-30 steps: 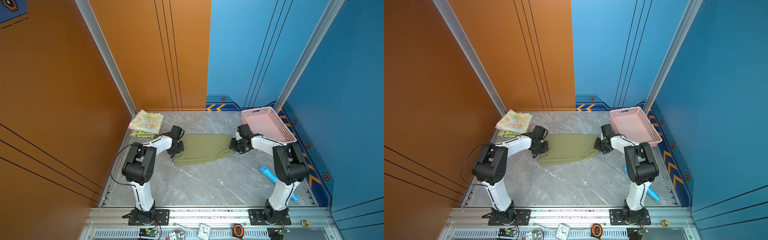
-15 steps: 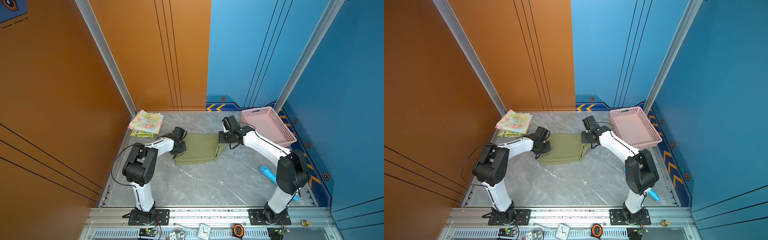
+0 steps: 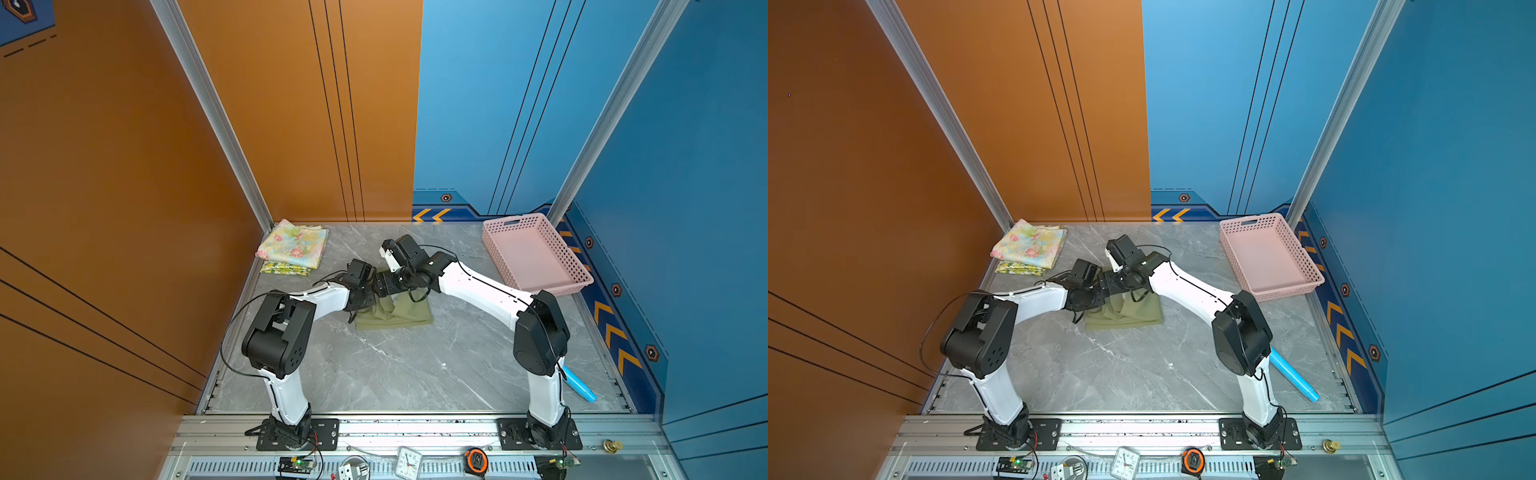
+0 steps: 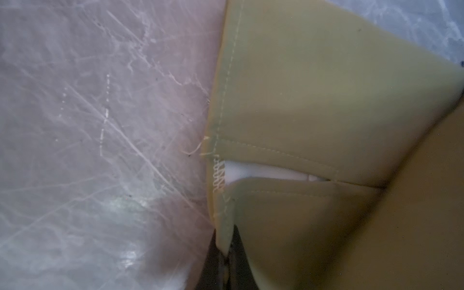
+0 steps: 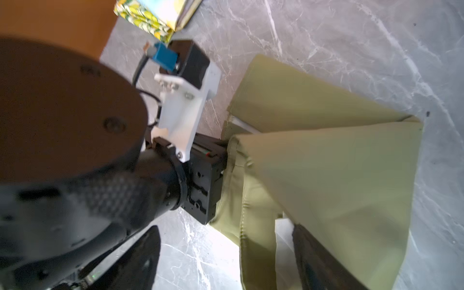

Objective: Fold and stack skirts
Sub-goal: Fold the skirt at the center of the table, then rotate the skirt at the center of the table.

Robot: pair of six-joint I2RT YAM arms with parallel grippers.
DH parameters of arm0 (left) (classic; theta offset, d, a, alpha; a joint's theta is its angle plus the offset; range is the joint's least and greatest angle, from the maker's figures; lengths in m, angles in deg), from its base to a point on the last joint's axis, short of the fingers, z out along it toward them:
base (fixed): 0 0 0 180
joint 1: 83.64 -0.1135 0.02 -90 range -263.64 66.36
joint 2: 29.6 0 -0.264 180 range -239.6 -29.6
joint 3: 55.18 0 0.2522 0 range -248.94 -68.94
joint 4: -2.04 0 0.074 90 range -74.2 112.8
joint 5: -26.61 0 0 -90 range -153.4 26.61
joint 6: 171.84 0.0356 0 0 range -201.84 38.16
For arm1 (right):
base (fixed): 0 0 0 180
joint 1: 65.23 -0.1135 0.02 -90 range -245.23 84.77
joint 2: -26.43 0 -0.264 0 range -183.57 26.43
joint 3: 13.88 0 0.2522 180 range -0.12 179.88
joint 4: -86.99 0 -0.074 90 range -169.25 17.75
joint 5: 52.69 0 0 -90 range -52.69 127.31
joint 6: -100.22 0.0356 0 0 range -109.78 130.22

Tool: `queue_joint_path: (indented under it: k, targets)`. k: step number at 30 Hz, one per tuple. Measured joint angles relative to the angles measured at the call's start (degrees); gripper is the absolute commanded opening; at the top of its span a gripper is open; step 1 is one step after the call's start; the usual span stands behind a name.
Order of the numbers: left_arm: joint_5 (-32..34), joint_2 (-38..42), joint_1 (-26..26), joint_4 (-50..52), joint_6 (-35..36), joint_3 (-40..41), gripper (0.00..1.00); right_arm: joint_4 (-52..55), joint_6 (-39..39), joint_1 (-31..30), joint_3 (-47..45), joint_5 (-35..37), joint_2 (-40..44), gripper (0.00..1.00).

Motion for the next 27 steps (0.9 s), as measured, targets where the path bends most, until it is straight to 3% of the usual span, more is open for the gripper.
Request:
queue_joint_path:
  k: [7,13,20,27]
  targets:
    - [-0.1,0.7,0.3,-2.3,-1.2,1.7,0.00,-6.4,6.5,11.3,-9.5,0.3,9.4,0.89]
    - [-0.9,0.7,3.1,-3.1,-3.6,1.8,0.01,-8.0,8.2,13.3,-17.0,4.2,13.8,0.88]
    - [-2.8,1.1,9.9,-3.5,-6.8,1.7,0.39,-7.5,7.3,15.0,-21.5,8.2,13.9,0.88]
    - [-4.7,5.0,9.0,-0.5,-7.2,4.2,0.63,-7.1,3.4,15.1,-24.6,11.5,14.7,0.89]
